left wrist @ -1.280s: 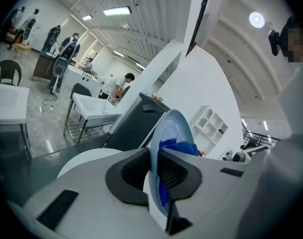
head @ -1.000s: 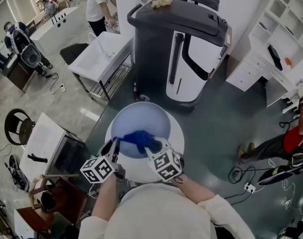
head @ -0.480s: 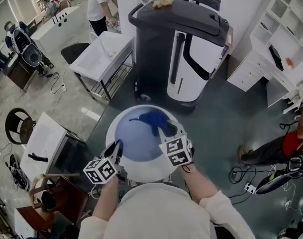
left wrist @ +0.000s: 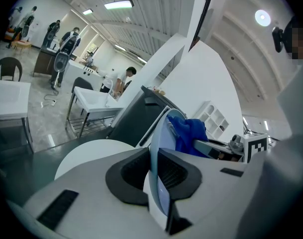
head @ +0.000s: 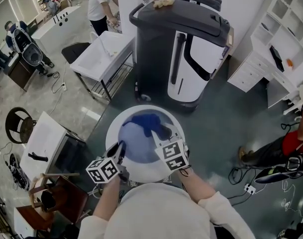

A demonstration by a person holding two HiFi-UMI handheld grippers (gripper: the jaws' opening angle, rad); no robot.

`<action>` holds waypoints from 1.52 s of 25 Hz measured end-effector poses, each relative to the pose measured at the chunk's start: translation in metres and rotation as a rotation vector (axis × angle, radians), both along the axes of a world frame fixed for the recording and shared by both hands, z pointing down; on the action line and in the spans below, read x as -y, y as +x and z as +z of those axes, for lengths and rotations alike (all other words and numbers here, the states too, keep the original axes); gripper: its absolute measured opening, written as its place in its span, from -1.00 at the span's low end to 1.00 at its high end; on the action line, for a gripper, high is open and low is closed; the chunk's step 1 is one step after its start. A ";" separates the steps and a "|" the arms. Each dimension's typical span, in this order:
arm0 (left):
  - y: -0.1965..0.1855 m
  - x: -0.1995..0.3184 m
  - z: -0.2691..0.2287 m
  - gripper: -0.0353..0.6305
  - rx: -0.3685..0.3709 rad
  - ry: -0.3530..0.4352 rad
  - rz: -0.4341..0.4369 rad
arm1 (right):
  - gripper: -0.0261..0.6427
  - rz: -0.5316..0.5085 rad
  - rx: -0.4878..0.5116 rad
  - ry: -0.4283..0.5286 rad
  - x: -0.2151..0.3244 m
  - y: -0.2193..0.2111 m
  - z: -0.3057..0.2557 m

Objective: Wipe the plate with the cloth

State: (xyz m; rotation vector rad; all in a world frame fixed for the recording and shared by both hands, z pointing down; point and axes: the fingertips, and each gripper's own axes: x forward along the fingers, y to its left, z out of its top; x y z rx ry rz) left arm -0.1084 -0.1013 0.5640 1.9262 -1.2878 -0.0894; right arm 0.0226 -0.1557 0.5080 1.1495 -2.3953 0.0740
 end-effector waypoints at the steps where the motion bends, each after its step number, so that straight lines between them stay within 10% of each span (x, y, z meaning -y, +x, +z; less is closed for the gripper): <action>1: 0.000 0.000 0.000 -0.75 0.000 0.000 0.000 | -0.67 0.000 0.004 0.000 -0.001 -0.001 -0.001; 38: -0.002 0.000 0.141 -0.75 -0.096 -0.341 -0.079 | -0.67 0.059 0.194 -0.009 -0.042 0.034 -0.020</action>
